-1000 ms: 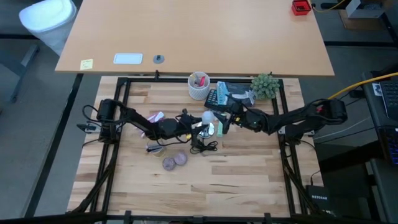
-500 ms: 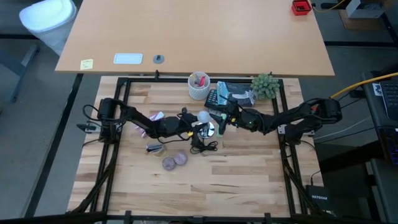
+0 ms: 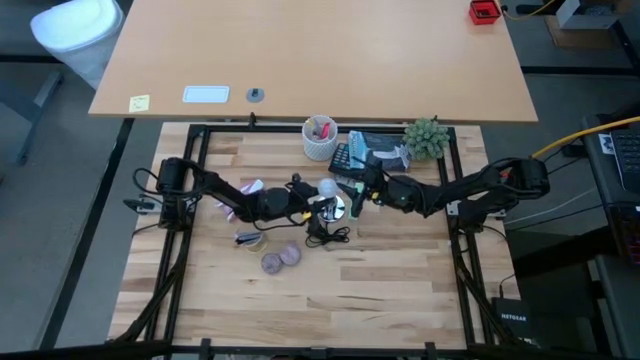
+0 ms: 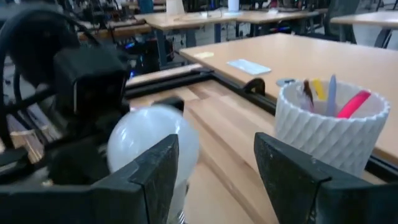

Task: Screw lightbulb
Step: Insert the white lightbulb into the silver lamp

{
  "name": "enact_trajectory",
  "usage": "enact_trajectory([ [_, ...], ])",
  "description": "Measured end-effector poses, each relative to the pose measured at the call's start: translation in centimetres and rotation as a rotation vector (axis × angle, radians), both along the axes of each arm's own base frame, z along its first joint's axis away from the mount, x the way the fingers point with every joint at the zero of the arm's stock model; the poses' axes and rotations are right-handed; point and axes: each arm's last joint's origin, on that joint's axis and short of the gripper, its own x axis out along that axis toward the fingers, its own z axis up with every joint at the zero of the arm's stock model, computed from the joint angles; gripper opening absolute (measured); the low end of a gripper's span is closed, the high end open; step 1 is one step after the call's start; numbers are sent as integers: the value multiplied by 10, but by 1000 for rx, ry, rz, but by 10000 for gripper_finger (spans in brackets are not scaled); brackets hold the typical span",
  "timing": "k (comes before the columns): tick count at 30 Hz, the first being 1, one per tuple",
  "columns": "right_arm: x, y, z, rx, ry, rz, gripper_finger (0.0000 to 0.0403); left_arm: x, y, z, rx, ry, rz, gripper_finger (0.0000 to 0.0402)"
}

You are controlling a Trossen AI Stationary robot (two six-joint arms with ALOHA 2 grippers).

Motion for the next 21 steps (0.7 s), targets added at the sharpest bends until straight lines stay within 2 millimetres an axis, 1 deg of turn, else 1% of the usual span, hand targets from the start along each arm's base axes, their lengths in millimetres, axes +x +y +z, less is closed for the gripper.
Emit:
enact_trajectory([
  [7,-1,0,11,-6,-93,-1,216,0,-4,0,2,5,-14,141],
  [11,0,1,16,-6,-141,49,216,0,-2,0,3,5,-10,141],
  [15,0,2,16,-3,-143,89,216,0,-1,0,3,5,-5,141],
  [21,0,2,16,-2,-145,91,216,0,-1,-2,2,25,-7,141],
])
